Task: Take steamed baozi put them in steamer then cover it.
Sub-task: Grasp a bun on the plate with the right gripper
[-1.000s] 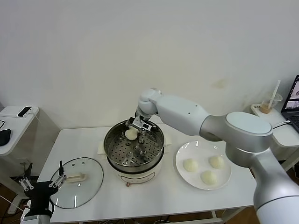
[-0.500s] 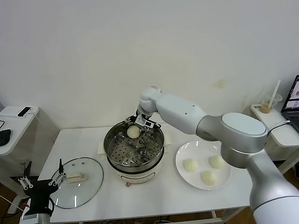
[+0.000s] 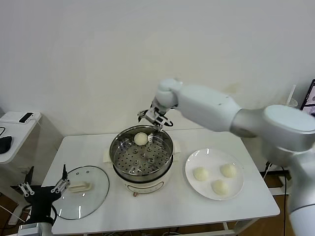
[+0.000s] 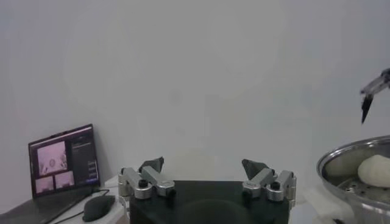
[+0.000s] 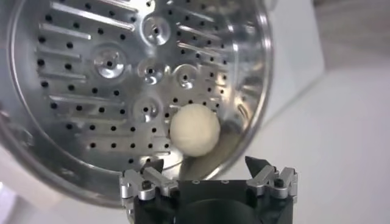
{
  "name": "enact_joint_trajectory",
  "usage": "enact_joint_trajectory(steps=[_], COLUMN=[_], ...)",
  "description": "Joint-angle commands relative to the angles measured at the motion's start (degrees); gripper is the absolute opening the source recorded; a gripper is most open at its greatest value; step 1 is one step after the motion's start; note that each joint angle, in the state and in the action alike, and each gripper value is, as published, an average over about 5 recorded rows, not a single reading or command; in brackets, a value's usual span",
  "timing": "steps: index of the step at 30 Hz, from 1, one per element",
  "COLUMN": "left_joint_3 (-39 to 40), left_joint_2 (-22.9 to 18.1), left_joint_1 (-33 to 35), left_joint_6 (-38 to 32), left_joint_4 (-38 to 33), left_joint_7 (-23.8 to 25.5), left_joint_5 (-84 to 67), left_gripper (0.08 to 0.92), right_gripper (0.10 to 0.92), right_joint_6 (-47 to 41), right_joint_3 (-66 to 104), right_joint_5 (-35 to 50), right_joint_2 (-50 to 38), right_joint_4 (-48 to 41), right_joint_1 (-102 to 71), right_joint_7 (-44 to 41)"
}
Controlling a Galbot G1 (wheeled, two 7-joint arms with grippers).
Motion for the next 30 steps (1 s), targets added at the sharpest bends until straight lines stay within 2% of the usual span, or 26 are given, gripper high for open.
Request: enact_joint_trajectory(steps=[1, 8, 13, 20, 30], left_joint_3=[-0.4, -0.2, 0.4, 0.8, 0.4], left_joint_2=[2.1, 4.0, 4.4, 4.3, 3.9], left_joint_1=[-1.5, -2.8, -3.4, -3.6, -3.6], left_joint_6=[1.1, 1.7, 1.7, 1.8, 1.7], left_joint_4=[0.4, 1.0, 1.9, 2.7, 3.8], left_joint_7=[0.3, 0.6, 0.7, 0.8, 0.8], left_joint_5=[-2.0, -2.9, -2.9, -2.5, -2.2], left_gripper=[0.823, 0.823, 0.823, 0.823, 0.823], right_gripper=[0.823, 0.823, 0.823, 0.823, 0.823], right_joint_6=[-23.2, -26.8, -29.0, -29.0, -25.4], right_joint_3=[0.1, -1.1, 1.9, 7.6, 9.4], right_joint_5=[12.9, 12.1, 9.5, 6.1, 0.3], right_joint_2=[-21.0, -34.6, -39.2, -38.9, -32.0], right_joint_4=[21.1, 29.9, 32.6, 31.2, 23.6], right_joint_1=[4.3, 1.2, -8.0, -19.4, -25.0], right_joint_7=[-1.1, -0.6, 0.4, 1.5, 0.6])
